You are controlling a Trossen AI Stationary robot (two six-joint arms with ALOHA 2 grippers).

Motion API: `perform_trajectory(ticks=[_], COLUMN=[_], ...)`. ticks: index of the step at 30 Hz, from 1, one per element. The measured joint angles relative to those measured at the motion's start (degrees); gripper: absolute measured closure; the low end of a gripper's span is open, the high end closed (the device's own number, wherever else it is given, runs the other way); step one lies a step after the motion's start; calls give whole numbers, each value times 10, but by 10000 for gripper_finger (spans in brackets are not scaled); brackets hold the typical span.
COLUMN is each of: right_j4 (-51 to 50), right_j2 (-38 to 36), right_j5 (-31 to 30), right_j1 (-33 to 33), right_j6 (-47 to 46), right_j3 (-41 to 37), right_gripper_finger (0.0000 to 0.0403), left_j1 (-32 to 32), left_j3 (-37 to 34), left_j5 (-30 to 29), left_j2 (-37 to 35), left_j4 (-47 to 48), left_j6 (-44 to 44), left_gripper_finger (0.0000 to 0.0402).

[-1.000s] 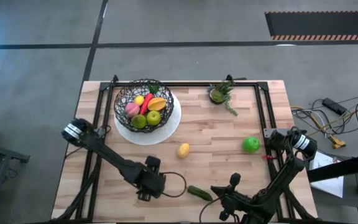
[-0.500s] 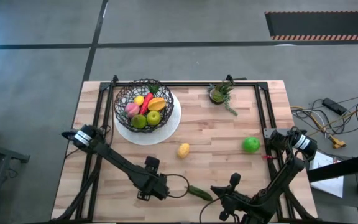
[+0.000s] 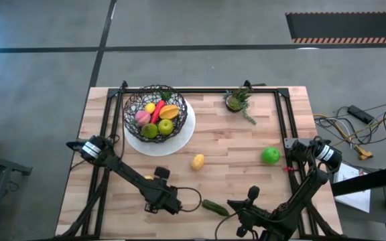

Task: Build produce basket
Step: Put the yellow pear into the wire basket

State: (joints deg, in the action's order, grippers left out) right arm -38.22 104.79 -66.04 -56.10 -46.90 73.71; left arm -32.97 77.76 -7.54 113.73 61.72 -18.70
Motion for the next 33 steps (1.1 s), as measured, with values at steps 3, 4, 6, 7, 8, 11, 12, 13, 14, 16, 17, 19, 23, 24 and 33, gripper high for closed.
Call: perform_trajectory(ticks=[3, 4, 6, 7, 8, 11, 12, 13, 14, 16, 17, 19, 23, 24, 33], right_j4=[0, 0, 0, 0, 0, 0, 0, 0, 1, 1, 1, 1, 2, 2, 3], right_j2=[0, 0, 0, 0, 0, 0, 0, 0, 0, 0, 0, 0, 0, 0, 0], right_j5=[0, 0, 0, 0, 0, 0, 0, 0, 0, 0, 0, 0, 0, 0, 1], right_j1=[0, 0, 0, 0, 0, 0, 0, 0, 0, 0, 0, 0, 0, 0, 0], right_j6=[0, 0, 0, 0, 0, 0, 0, 0, 0, 0, 0, 0, 0, 0, 0], right_j3=[0, 0, 0, 0, 0, 0, 0, 0, 0, 0, 0, 0, 0, 0, -2], right_gripper_finger=[394, 394, 394, 394, 394, 394, 394, 394, 394, 394, 394, 394, 394, 394, 394], left_j1=[0, 0, 0, 0, 0, 0, 0, 0, 0, -1, -1, -3, -8, -8, 14], left_j3=[1, 1, 1, 1, 1, 1, 1, 1, 1, 1, 1, -3, -23, -31, -205], left_j5=[-3, -3, -3, -3, -3, -3, -3, -3, -4, -11, -20, -41, -112, -134, -395], left_j2=[0, 0, 0, -1, -2, -10, -14, -19, -24, -38, -45, -67, -120, -138, -362], left_j4=[19, 23, 27, 28, 27, 22, 19, 14, 7, -8, -18, -50, -129, -151, -399], left_j6=[0, 0, 0, 0, 0, -1, -3, -5, -6, -12, -19, -20, -21, -21, 24], left_gripper_finger=[335, 350, 373, 374, 374, 374, 374, 374, 375, 375, 376, 376, 376, 377, 378])
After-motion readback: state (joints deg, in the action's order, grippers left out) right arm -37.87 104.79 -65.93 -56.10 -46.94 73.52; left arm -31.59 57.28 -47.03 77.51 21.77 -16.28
